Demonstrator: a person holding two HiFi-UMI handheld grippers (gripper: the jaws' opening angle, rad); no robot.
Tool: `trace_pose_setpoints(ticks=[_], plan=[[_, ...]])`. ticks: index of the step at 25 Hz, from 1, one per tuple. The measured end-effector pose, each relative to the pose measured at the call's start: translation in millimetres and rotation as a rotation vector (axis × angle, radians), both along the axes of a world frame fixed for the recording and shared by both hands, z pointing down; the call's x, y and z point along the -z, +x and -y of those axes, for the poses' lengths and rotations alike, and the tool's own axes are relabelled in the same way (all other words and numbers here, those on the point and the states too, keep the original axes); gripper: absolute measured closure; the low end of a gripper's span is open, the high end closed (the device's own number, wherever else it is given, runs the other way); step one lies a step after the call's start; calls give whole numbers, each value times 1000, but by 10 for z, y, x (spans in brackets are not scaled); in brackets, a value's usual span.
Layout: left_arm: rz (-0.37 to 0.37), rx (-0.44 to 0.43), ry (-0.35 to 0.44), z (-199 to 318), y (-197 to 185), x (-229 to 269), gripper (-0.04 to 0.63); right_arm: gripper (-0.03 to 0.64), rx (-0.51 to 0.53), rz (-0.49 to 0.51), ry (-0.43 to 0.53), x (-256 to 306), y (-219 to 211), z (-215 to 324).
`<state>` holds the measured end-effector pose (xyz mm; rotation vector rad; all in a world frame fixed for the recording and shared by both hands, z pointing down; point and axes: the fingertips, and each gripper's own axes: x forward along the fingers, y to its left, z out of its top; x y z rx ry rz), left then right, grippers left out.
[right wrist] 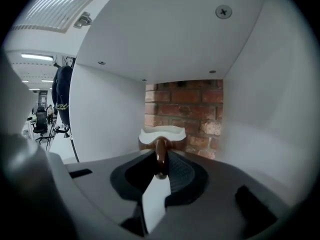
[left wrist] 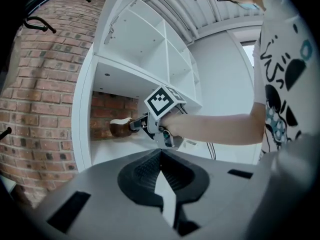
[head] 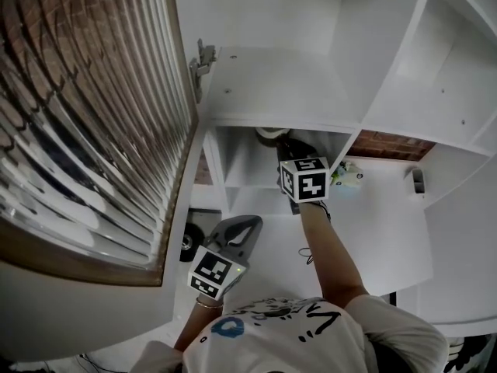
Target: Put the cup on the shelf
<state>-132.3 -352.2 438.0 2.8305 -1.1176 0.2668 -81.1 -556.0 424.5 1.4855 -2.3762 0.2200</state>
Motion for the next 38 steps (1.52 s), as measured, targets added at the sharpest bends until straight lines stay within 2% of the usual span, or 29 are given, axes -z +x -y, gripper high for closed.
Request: trace_pose_setpoints(ticks=[11, 15, 22, 28, 34, 35, 37, 38], plan=[[0, 14, -10, 21, -34, -9, 581, 555, 7, -42, -73, -151, 8, 89], [34, 58, -14, 266, 19, -9, 581, 555, 8, -36, -82, -200, 13, 72], [53, 145, -18, 717, 127, 89, 581, 555, 17, -29, -95, -279, 15, 129], [31, 153, -23, 791, 126, 115, 581, 555, 17, -23, -110, -351, 18, 191], [35, 136, -5, 783, 131, 170, 581, 555, 35, -63, -146, -371, -10, 185], [34, 133, -7, 774, 128, 162, 581, 551, 39, -59, -145, -376, -22, 181], [28, 130, -11, 757, 124, 165, 581, 483, 35, -53, -140, -380, -38, 171], [27, 129, -11, 752, 123, 169, 581, 472, 28, -61, -137, -385, -31, 166]])
